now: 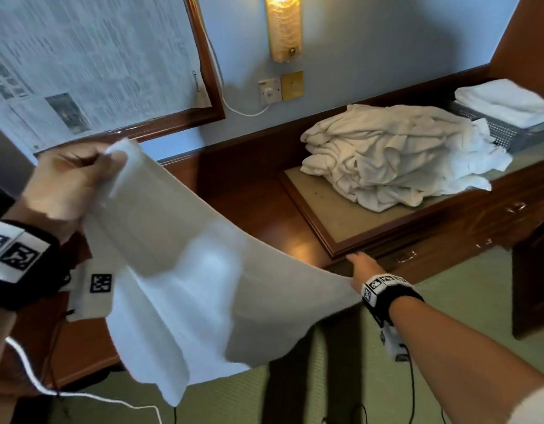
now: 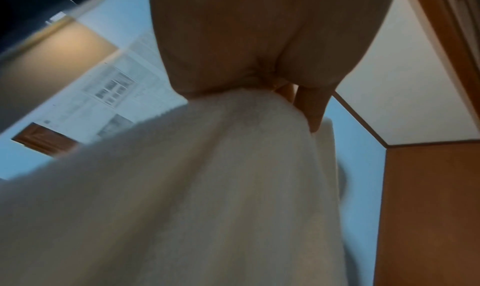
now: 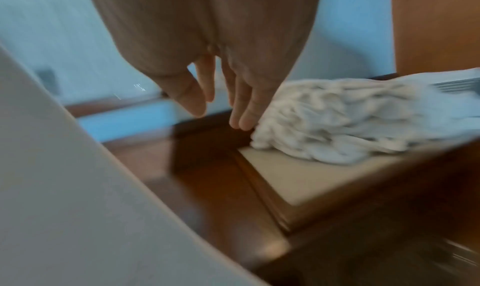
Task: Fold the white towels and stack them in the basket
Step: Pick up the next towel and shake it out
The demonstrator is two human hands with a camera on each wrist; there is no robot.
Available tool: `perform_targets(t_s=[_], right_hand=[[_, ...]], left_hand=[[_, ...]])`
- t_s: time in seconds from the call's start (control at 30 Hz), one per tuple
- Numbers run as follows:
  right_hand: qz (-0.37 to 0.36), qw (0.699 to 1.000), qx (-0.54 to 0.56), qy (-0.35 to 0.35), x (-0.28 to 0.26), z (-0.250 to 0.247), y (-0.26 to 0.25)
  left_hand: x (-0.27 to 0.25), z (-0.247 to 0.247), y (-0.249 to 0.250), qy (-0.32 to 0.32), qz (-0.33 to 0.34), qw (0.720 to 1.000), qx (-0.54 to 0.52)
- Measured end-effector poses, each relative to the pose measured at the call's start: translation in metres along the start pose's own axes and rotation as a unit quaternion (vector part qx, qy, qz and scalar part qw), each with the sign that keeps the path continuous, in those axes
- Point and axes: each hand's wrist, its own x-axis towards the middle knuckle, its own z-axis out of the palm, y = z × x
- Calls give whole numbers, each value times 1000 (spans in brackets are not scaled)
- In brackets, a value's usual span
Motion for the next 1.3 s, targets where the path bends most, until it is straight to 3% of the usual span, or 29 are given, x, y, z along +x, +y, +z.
perform_targets(t_s=[0.07,0.13,0.2,0.3,0.37,0.6,0.73,0.83,1.0,1.07,1.17,1.3], right_hand=[[-85,990,79,79,3,-22,-30],[-216,952,169,136,-5,-48,-69],[-331,902,251,118,-25,-80,-112],[-464,824,324,34,-50,-120,-162],[-504,783,359,61,-56,-138,-178],[-549,779,268,143,-65,-172,-195],[-580,753,241,197,-78,-205,-210],[-582,735,263,230,-81,-229,-217],[-568,717,316,252,-84,-256,-215],[-553,728,309,263,-80,-258,-206],[-530,769,237,268,-67,-255,-186],[-561,801,47,202,-66,-230,-166]], left_hand=[[3,24,-1,-25,5,1000,5],[0,59,5,-54,8,998,30],[-6,90,13,-87,12,995,47],[-11,123,17,-127,17,991,43],[-14,134,21,-116,38,991,49],[-18,137,37,-15,46,999,15],[-32,142,26,25,14,998,-61],[-54,160,8,34,-5,995,-92],[-94,206,-43,-5,-112,990,-81],[-100,214,-64,-36,-117,991,-51],[-88,210,-67,-1,-83,996,19],[-55,198,-40,-5,-49,994,97]])
